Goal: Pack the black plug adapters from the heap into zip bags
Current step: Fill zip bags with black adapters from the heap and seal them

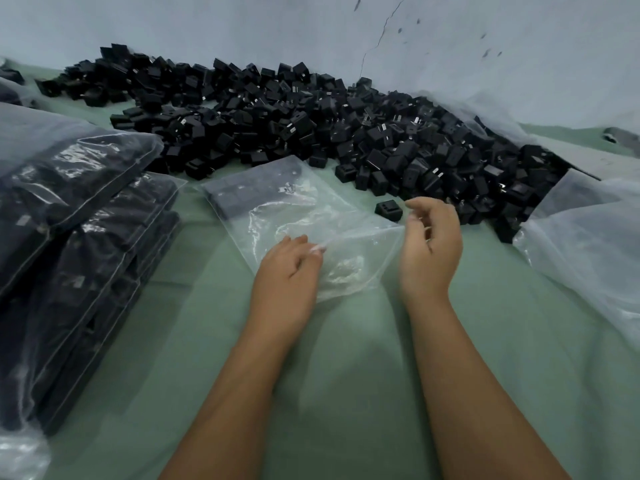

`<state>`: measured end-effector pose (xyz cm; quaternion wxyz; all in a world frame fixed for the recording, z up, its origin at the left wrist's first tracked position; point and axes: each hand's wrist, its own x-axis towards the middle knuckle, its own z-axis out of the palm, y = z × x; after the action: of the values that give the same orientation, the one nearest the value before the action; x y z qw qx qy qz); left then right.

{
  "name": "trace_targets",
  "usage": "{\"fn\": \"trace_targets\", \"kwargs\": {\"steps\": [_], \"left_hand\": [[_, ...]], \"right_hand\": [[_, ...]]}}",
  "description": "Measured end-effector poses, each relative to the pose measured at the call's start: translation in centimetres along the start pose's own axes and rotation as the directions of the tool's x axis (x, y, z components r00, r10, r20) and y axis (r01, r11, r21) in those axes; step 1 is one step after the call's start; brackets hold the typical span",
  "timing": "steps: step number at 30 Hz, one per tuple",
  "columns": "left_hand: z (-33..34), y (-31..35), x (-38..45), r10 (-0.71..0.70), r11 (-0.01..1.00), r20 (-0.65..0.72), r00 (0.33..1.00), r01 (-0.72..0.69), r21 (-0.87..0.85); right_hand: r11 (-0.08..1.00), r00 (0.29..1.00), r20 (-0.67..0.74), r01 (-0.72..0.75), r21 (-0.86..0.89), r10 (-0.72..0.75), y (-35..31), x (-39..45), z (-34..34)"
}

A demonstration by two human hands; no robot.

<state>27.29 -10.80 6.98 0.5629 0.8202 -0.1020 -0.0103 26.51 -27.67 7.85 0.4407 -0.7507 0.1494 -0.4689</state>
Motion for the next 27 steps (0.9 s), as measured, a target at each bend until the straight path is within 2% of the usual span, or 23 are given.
{"fn": "trace_targets", "kwargs": {"steps": [2, 4, 5, 7, 8, 13, 15, 17, 20, 22, 23, 25, 27], "left_hand": [[0.2, -0.3, 0.1, 0.044, 0.989, 0.03, 0.999, -0.048, 0.141], [0.3, -0.5, 0.1, 0.075, 0.978, 0.04, 0.996, -0.081, 0.192], [0.3, -0.6, 0.1, 0.085, 0.974, 0.049, 0.995, -0.093, 0.207], [0.4, -0.7, 0.2, 0.095, 0.966, 0.07, 0.993, -0.109, 0.234], [0.4, -0.7, 0.2, 0.098, 0.962, 0.076, 0.992, -0.114, 0.248], [0.3, -0.8, 0.3, 0.111, 0.957, 0.067, 0.992, -0.125, 0.26], [0.4, -0.7, 0.3, 0.112, 0.962, 0.059, 0.992, -0.123, 0.242], [0.4, -0.7, 0.4, 0.112, 0.963, 0.059, 0.992, -0.123, 0.24], [0.3, -0.7, 0.4, 0.115, 0.964, 0.055, 0.992, -0.125, 0.236], [0.3, -0.8, 0.4, 0.117, 0.962, 0.053, 0.992, -0.126, 0.242], [0.4, -0.8, 0.4, 0.124, 0.96, 0.053, 0.991, -0.134, 0.246], [0.4, -0.9, 0.4, 0.145, 0.958, 0.048, 0.988, -0.152, 0.244], [0.3, -0.6, 0.4, 0.165, 0.961, 0.029, 0.986, -0.167, 0.221]], "right_hand": [[0.974, 0.972, 0.089, -0.223, 0.04, 0.218, 1.0, 1.2, -0.4], [0.941, 0.911, 0.239, -0.335, -0.039, 0.335, 1.7, 1.9, -0.5], [0.932, 0.875, 0.32, -0.33, -0.151, 0.362, 2.1, 2.1, -0.4], [0.893, 0.815, 0.437, -0.201, -0.402, 0.381, 2.5, 2.2, -0.1], [0.872, 0.796, 0.472, -0.135, -0.471, 0.378, 2.6, 2.2, 0.1], [0.816, 0.778, 0.508, -0.011, -0.578, 0.37, 3.0, 2.0, 0.8], [0.833, 0.809, 0.477, -0.029, -0.552, 0.344, 2.9, 1.8, 0.7], [0.907, 0.886, 0.375, -0.107, -0.407, 0.273, 2.7, 1.7, 0.3], [0.975, 0.987, 0.065, -0.132, -0.177, 0.146, 2.0, 1.1, -0.4], [0.981, 0.991, -0.131, -0.061, -0.187, 0.036, 1.1, 0.4, -0.9], [0.98, 0.984, -0.178, -0.028, -0.198, -0.008, 0.7, -0.1, -1.1], [0.987, 0.987, -0.156, 0.013, -0.157, -0.037, 0.0, -1.3, -1.3], [0.994, 0.998, -0.035, 0.049, -0.096, -0.052, -1.0, -2.7, -1.4]]}}
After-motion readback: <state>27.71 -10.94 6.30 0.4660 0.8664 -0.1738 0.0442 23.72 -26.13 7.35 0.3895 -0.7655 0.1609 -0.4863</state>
